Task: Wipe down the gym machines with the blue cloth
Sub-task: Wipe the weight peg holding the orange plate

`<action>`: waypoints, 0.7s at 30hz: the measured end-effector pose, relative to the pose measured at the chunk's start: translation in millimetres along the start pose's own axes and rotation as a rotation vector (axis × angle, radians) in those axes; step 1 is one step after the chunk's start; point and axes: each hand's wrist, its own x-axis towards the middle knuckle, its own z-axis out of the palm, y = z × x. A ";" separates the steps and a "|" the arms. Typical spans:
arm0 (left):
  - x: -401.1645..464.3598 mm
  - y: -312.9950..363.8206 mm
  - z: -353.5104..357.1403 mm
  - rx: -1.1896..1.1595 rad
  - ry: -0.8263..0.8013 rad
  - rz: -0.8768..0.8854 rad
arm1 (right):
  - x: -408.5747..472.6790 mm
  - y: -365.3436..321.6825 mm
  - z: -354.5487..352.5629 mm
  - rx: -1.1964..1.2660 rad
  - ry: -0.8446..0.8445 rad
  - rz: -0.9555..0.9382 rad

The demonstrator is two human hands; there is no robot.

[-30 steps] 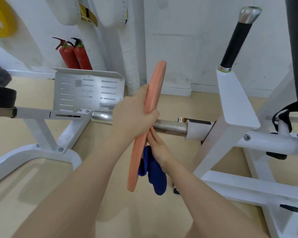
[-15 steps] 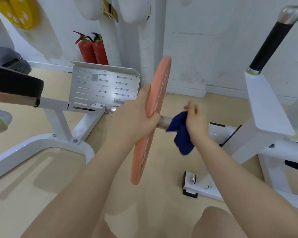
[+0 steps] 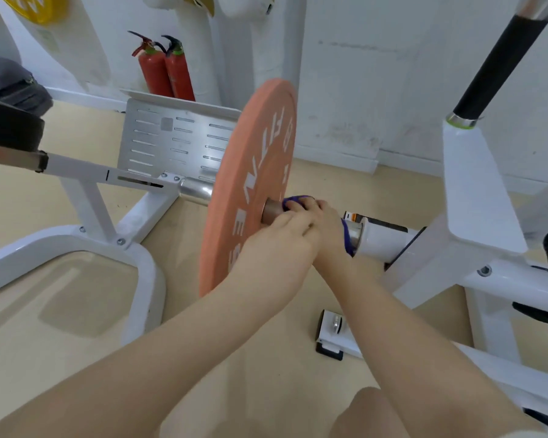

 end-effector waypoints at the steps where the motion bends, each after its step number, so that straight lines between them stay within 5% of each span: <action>1: 4.1 3.8 3.3 -0.002 -0.079 -0.070 | -2.2 10.3 1.8 -0.092 0.001 0.062; 4: 10.5 9.6 32.8 -0.023 -0.440 -0.275 | -16.5 35.6 6.2 -0.308 0.170 0.137; 9: 18.9 -11.5 83.6 0.086 -0.409 -0.390 | 21.6 5.3 34.1 -0.317 0.029 -0.168; 16: 14.2 -12.6 106.5 -0.112 -0.443 -0.483 | -23.5 38.6 15.0 -0.275 0.372 0.074; 21: 20.2 -10.6 106.4 -0.095 -0.345 -0.470 | 0.8 17.3 23.9 -0.239 0.297 -0.027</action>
